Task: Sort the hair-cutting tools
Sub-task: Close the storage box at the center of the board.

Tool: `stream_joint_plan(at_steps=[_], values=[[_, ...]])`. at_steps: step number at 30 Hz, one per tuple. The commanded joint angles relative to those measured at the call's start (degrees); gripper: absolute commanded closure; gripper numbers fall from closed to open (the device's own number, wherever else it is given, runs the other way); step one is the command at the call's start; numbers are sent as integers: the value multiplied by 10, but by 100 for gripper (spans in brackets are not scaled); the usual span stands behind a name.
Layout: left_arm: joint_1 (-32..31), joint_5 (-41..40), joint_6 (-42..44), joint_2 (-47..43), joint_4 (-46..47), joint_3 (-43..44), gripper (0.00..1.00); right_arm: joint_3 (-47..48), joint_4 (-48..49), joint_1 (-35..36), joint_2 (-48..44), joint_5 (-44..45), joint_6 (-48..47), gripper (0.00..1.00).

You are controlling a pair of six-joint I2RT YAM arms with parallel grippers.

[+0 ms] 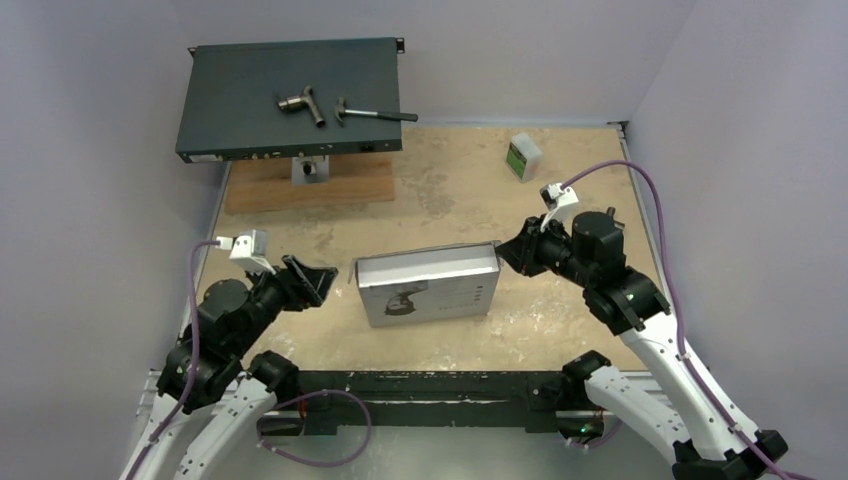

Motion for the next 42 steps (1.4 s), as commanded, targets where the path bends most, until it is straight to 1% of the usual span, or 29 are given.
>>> stream_joint_plan(at_steps=[1,7,12,16,21,24,27,30,32,35,38,42], values=[[-2,67,55,41,57,9,32,0,25,2,-3,-1,1,89],[-2,127,100,90,59,21,31,0,23,2,-4,-4,0,89],[-2,144,128,91,61,18,32,1,24,2,-3,-5,2,89],[-2,143,155,95,70,14,36,4,24,2,-2,-8,1,89],[-2,146,162,124,94,21,47,5,22,2,-4,-11,2,89],[-2,164,169,148,96,29,59,4,21,2,-5,-12,2,89],[-2,180,173,168,92,34,66,7,18,2,-4,-15,2,89],[-3,177,173,168,93,31,75,8,17,2,-4,-17,3,88],[-2,171,171,160,95,29,81,9,15,2,-4,-17,3,86],[-2,161,169,148,95,30,92,9,7,2,-5,-11,2,75],[-3,152,165,140,97,31,98,4,-3,2,-8,-5,0,73],[-3,148,160,138,100,32,99,-2,-21,2,-15,8,-3,74]])
